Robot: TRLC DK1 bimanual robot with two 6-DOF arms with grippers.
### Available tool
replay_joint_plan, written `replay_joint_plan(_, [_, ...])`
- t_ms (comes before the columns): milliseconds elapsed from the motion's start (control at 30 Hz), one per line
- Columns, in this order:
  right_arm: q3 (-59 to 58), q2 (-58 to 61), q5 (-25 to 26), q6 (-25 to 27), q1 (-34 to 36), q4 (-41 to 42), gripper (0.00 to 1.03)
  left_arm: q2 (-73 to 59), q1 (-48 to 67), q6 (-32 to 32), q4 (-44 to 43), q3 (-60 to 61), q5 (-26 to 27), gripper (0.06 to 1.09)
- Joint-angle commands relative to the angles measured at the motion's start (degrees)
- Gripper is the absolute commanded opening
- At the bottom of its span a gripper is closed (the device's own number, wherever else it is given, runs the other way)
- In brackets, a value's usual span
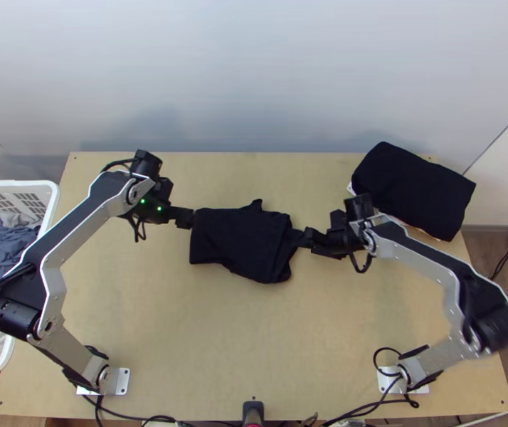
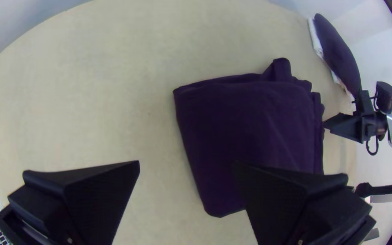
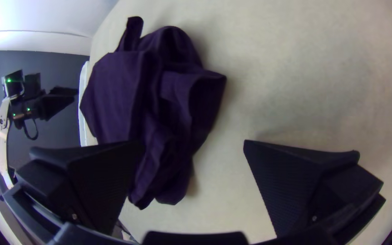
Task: Fold the t-shirt
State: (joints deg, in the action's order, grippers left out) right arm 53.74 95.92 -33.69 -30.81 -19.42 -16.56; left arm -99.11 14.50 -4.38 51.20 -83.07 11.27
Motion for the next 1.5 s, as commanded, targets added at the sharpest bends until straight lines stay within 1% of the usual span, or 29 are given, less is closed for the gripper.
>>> replay_joint_plan(0, [2.7,8.7,-0.8,0.0,-0.8,2.8,0.99,1.4,-1.2,0.9,-0.6,2.1,-1.6,1.04])
replay_joint_plan(300, [8.2,13.9,-1.4,-2.6,-5.5,4.0,0.99,1.6,-1.9,0.5,-1.7,4.1,-1.7,1.04])
replay_joint_plan(600, [16.1,19.7,-1.4,-3.0,-14.2,4.0,0.99,3.0,-4.4,0.8,-1.8,6.1,-1.9,1.04])
replay_joint_plan(700, [19.0,21.5,-1.4,-3.0,-15.7,4.0,0.99,3.3,-5.0,0.9,-1.8,6.6,-1.9,1.04])
replay_joint_plan(800, [21.1,22.6,-1.4,-3.2,-15.7,3.9,0.99,3.7,-5.9,1.1,-1.7,6.8,-1.9,1.04])
replay_joint_plan(833, [21.4,22.7,-1.4,-3.1,-15.4,3.9,0.95,3.8,-6.2,1.1,-1.6,6.7,-1.9,1.04])
replay_joint_plan(867, [21.5,22.6,-1.5,-3.1,-15.0,3.8,0.85,3.9,-6.4,1.2,-1.6,6.7,-1.9,1.04])
replay_joint_plan(900, [21.4,22.2,-1.8,-3.1,-14.8,3.9,0.68,3.9,-6.7,1.3,-1.5,6.8,-1.9,1.04])
replay_joint_plan(933, [21.4,21.5,-2.1,-3.1,-14.3,3.9,0.46,3.9,-6.9,1.3,-1.5,6.8,-1.9,1.04])
replay_joint_plan(967, [21.4,20.3,-2.0,-3.1,-14.0,3.9,0.16,4.0,-7.1,1.4,-1.4,6.7,-1.9,1.04])
replay_joint_plan(1000, [21.5,19.0,-2.0,-3.1,-13.5,3.9,0.04,4.0,-7.3,1.4,-1.4,6.7,-1.9,1.04])
replay_joint_plan(1067, [22.0,16.4,-2.3,-3.6,-12.3,3.9,0.03,4.0,-7.5,1.5,-1.4,6.8,-1.9,1.04])
replay_joint_plan(1133, [23.3,13.9,-5.4,-5.7,-10.3,3.8,0.03,3.9,-7.7,1.5,-1.4,6.7,-1.9,1.04])
replay_joint_plan(1300, [28.1,8.6,-22.9,-16.0,-2.0,3.6,0.03,4.0,-8.1,1.3,-1.5,6.8,-1.9,1.04])
replay_joint_plan(1367, [30.5,6.6,-29.6,-19.1,2.2,3.6,0.03,4.0,-8.5,1.3,-1.5,7.1,-1.9,1.04])
replay_joint_plan(1433, [33.4,5.7,-33.1,-21.8,7.1,3.5,0.03,4.0,-9.0,1.3,-1.6,7.4,-1.9,1.04])
replay_joint_plan(1467, [34.8,5.3,-34.6,-22.3,9.3,3.5,0.03,4.0,-9.1,1.3,-1.7,7.6,-1.9,1.04])
